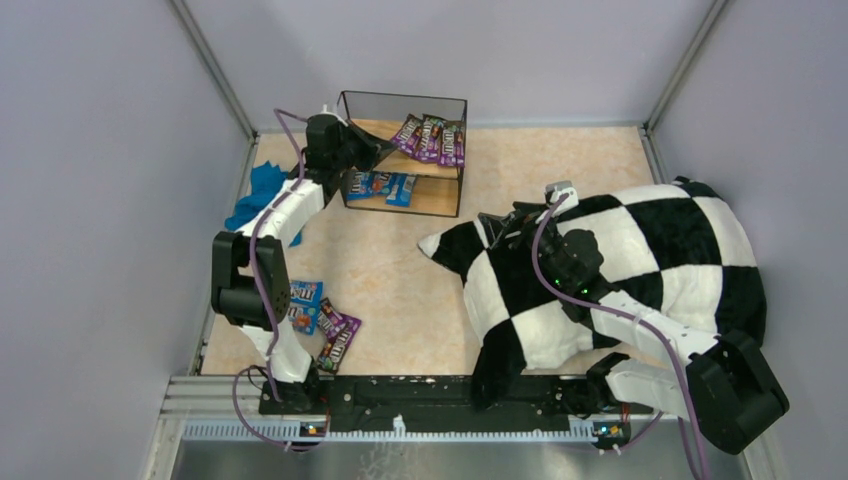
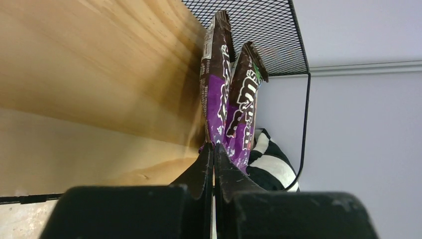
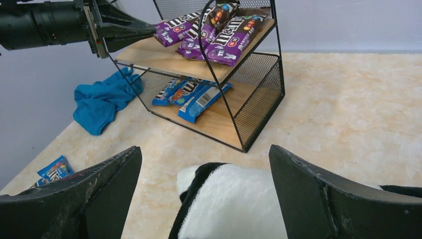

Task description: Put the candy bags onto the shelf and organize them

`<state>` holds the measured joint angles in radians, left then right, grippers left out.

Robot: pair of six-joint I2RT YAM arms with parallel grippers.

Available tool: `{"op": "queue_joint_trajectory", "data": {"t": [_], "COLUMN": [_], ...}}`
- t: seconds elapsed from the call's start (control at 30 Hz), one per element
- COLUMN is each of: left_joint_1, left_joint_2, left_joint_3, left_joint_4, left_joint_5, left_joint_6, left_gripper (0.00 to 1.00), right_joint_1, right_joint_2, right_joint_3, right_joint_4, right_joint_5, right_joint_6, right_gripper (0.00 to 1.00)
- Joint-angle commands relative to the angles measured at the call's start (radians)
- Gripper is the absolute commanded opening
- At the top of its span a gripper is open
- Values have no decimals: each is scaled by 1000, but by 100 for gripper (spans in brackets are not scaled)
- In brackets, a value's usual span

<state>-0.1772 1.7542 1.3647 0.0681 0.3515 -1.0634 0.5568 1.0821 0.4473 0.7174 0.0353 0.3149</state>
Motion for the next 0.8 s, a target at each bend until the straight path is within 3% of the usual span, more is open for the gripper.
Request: {"op": "queue_joint_trajectory", "data": {"t": [0.0,0.77], "left_joint_1": [8,15], "left_joint_2": [-52,-12], "left_joint_3": [-32,-170], "left_joint_4": [116,260], "left_joint_5": [19,57], "left_joint_6": [-30,-198], "left_gripper": [0,0], "right_joint_1": [-13,-13], "right_joint_2": [-4,-2], "right_joint_3": [9,9], "right_joint_4": [51,53], "right_joint_5": [-11,-16], "right_joint_6": [-4,-2], "right_gripper": [99,99]}}
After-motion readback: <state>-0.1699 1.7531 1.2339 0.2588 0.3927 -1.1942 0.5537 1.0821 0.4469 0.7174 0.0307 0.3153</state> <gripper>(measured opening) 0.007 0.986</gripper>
